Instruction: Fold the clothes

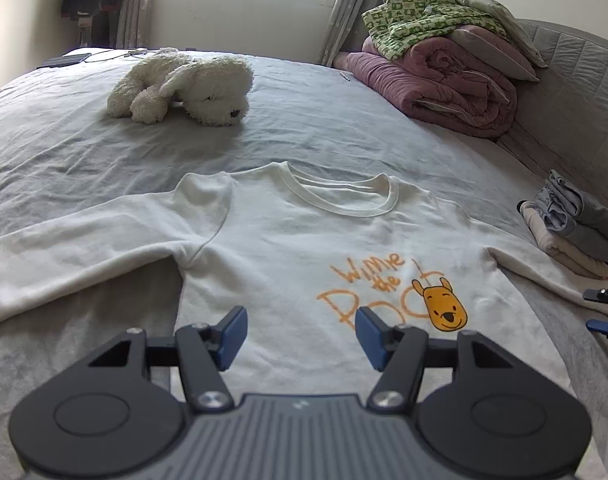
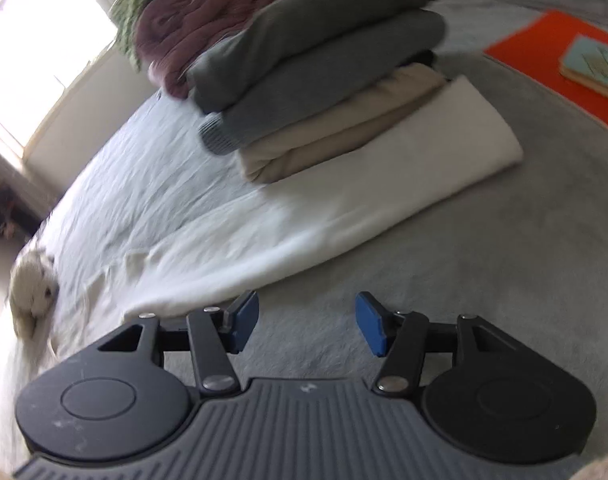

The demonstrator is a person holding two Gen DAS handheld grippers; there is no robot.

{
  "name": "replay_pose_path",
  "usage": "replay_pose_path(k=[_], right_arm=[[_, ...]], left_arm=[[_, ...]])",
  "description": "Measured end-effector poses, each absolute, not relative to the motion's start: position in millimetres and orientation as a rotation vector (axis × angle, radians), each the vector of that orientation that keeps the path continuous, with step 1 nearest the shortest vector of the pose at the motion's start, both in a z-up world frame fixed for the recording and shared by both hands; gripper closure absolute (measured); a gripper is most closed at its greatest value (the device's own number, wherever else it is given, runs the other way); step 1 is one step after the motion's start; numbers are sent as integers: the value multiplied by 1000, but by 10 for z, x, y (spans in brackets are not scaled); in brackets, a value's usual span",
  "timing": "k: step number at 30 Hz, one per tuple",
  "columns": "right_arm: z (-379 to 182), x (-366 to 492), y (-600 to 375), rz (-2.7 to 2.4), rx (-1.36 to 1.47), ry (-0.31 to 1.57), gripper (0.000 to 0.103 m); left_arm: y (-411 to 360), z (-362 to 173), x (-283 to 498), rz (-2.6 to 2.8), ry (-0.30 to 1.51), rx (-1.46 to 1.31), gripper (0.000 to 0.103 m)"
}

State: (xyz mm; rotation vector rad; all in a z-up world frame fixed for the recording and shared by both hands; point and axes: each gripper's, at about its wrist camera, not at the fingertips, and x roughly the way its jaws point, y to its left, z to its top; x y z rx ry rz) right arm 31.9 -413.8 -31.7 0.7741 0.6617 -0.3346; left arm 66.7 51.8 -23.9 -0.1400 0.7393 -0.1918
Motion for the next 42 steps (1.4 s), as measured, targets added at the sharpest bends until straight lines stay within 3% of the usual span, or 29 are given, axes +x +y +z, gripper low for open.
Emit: replay_pose_path(k=[4,10,13,18,22,30,37,42], right_arm=[[-424,270,-4364,-427,968,519,45],[-398,511,-4322,-556,912,451,48],[-362,572,-4269,-582,856,440,90],[-149,551,-4068,-579,765,372,92],[191,627,-3807,-506,630,281,92],[643,1121,-3023,-240,364,186,92],[599,1364,-2200,34,152,202,92],[266,1423,-1614,210,-9,303,92]], left_arm=[[568,-314,822,-127,798,-173,42],[709,-426,1026,-109,850,-284,42],[753,-448,1104,-115,844,-295,42],[819,-401,1231,-141,839,-318,43],[869,-360,1338,-193,847,-361,49],[979,-360,1366,-226,864,-444,50],[1127,-316,1371,-285,798,-516,50],[1236,-445,1392,-372,736,-678,48]])
